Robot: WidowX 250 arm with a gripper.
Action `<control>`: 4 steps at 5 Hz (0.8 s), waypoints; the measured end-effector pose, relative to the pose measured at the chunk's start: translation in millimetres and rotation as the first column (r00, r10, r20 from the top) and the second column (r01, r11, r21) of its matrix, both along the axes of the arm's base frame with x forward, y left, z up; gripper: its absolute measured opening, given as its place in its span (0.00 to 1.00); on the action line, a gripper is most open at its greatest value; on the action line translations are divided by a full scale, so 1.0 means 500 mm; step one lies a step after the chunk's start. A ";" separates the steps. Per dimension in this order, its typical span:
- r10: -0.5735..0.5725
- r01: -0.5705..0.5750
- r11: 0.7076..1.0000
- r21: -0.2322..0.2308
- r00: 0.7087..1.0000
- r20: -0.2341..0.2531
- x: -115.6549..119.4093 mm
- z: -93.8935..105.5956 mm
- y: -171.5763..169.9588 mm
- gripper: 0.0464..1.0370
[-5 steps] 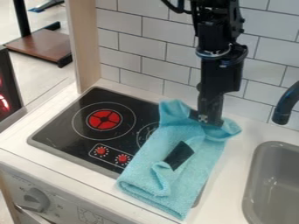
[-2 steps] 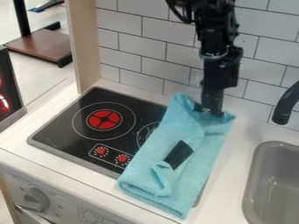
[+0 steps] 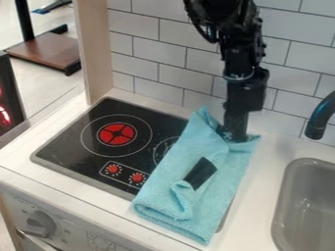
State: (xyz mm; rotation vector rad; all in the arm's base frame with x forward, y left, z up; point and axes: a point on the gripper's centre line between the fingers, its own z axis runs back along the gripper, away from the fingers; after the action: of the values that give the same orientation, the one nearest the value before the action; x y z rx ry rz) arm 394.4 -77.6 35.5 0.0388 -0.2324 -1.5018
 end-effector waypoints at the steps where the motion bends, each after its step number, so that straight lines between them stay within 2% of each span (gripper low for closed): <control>1: 0.015 -0.015 1.000 0.026 1.000 0.003 0.002 0.000 0.010 0.18; 2: 0.020 -0.020 0.999 0.036 1.000 0.000 0.001 0.000 0.012 0.44; 3: 0.027 -0.027 0.999 0.037 1.000 -0.013 -0.003 -0.001 0.013 0.79; 4: 0.025 -0.024 0.999 0.039 0.999 -0.025 -0.005 0.003 0.013 0.98</control>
State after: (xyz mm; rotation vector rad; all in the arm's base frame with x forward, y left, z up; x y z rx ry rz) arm 392.0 -71.2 37.1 0.0533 -0.1819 -1.4819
